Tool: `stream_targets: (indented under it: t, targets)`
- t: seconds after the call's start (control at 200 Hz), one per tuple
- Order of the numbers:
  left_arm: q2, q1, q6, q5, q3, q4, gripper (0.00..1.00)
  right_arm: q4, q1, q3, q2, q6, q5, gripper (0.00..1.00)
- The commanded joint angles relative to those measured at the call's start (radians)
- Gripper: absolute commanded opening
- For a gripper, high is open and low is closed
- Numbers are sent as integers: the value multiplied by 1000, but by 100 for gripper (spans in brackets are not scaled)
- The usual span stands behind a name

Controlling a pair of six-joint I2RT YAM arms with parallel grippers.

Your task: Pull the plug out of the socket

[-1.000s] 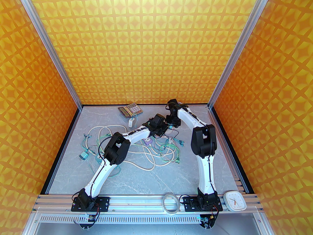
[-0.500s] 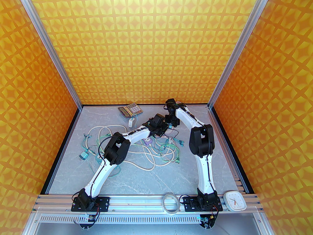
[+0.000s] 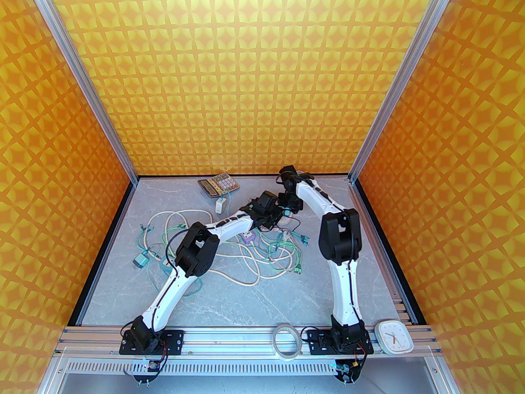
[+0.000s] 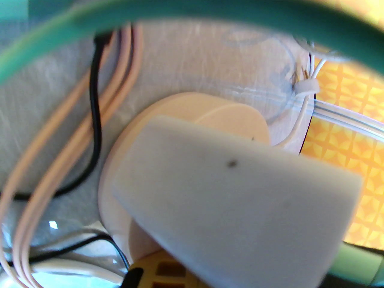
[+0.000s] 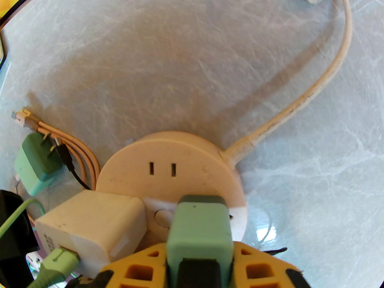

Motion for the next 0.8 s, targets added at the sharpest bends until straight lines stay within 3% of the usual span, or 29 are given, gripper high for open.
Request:
stream_targets:
  t: [0.0, 0.075, 0.25, 0.355, 0.65, 0.795]
  targets:
    - [130, -30, 5, 15, -50, -239, 0, -4, 116, 81, -13, -11, -61, 14]
    - [129, -30, 5, 15, -53, -239, 0, -20, 97, 72, -25, -39, -3, 14]
    - [123, -30, 5, 15, -69, -228, 0, 65, -52, -78, -108, -5, -79, 14]
    - [126, -28, 3, 15, -68, -226, 0, 70, -76, -91, -120, 1, -89, 14]
    - [135, -32, 3, 16, -48, -237, 0, 30, 125, 34, -41, 5, -56, 14]
    - [130, -31, 5, 17, -54, -239, 0, 1, 115, 65, -31, -14, -29, 13]
